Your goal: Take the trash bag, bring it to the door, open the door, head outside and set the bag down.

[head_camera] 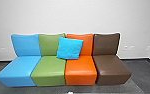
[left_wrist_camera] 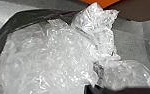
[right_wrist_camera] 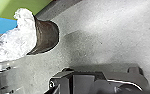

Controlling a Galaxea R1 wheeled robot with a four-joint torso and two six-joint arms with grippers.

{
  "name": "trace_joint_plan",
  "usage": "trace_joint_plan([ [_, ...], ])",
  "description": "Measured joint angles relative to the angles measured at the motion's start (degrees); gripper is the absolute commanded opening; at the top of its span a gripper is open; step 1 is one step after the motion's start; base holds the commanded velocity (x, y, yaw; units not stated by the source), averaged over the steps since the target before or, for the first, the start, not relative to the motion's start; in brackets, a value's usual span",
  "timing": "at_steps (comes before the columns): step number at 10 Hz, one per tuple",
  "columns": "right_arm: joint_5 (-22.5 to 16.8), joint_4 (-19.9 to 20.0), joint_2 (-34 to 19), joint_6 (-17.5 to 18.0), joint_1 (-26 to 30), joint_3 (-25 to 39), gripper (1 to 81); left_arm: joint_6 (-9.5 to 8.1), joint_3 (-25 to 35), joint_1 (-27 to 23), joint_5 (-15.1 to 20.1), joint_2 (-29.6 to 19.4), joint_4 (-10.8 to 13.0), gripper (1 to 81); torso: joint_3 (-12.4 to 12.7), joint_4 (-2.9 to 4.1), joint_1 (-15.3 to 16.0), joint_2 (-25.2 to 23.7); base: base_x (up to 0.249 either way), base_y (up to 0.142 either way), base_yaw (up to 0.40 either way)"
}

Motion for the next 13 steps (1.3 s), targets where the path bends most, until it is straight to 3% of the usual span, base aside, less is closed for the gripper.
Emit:
trace_joint_plan([
  [2,0.6,0.0,3.0,0.0,-2.2,-3.5,81.1,0.22,2.0,3.4,0.1,-2.0,0.7,1.0,2.8,0.0,-2.8,4.1,0.0,0.0,0.0],
  [7,2.3,-0.1,11.5,-0.7,-6.7,-13.2,81.1,3.11,1.9,7.7,-0.6,-2.2,2.4,1.0,3.7,0.0,-9.2,14.0,0.0,0.0,0.0],
  [10,2.8,-0.1,15.8,-1.7,-9.8,-16.4,81.1,3.34,1.9,8.4,-0.7,-2.2,2.7,1.0,4.6,0.0,-12.8,19.5,0.0,0.0,0.0],
  [13,4.3,-0.1,17.9,-2.3,-11.1,-18.7,81.1,3.32,1.8,10.2,-0.7,-1.3,3.1,1.0,10.2,0.0,-16.5,25.1,0.0,0.0,0.0],
])
